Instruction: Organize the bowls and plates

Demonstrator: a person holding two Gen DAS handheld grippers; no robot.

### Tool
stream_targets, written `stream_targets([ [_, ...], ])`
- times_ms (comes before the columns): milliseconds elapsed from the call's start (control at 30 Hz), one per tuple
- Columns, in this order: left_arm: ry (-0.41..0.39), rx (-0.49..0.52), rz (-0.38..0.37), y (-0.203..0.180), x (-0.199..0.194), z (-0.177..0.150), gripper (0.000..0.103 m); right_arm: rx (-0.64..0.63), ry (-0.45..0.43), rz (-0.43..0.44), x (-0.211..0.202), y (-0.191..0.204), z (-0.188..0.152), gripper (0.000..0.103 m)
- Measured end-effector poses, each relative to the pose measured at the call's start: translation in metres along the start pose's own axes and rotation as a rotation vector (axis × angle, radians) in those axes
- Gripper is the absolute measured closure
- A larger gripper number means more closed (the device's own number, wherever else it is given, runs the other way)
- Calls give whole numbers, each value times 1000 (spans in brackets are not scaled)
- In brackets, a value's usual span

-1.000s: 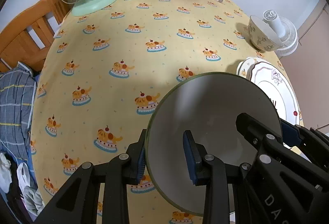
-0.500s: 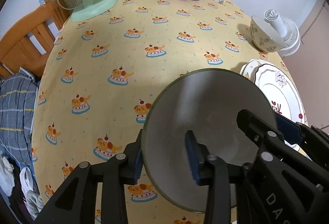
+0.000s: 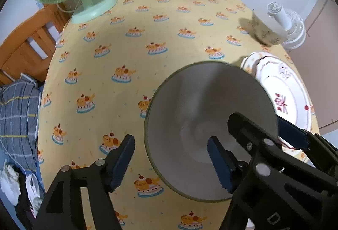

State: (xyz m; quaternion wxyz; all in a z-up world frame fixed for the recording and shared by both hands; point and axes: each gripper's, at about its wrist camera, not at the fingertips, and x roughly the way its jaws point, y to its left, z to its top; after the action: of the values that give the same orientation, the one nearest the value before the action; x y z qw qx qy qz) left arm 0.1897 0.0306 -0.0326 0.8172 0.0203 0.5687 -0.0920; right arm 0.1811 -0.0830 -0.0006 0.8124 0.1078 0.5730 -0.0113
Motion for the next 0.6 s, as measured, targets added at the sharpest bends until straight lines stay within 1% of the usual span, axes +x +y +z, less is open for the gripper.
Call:
stream_targets([
  [100,-26,10,-13,-2,-11,3,23,21,-17,-12,-12,-3,2,34],
  [233,-74,11,-26,-5,-27,9,17,38,-50,-17,-29,-8,7,27],
  [467,-127,2,-19,-13,-39,18,16,19,-78,7,-44,-16,20,25],
  [600,-150,-27,8,-21,-42,25,16,-18,-75,18,-44,-22,32,25],
])
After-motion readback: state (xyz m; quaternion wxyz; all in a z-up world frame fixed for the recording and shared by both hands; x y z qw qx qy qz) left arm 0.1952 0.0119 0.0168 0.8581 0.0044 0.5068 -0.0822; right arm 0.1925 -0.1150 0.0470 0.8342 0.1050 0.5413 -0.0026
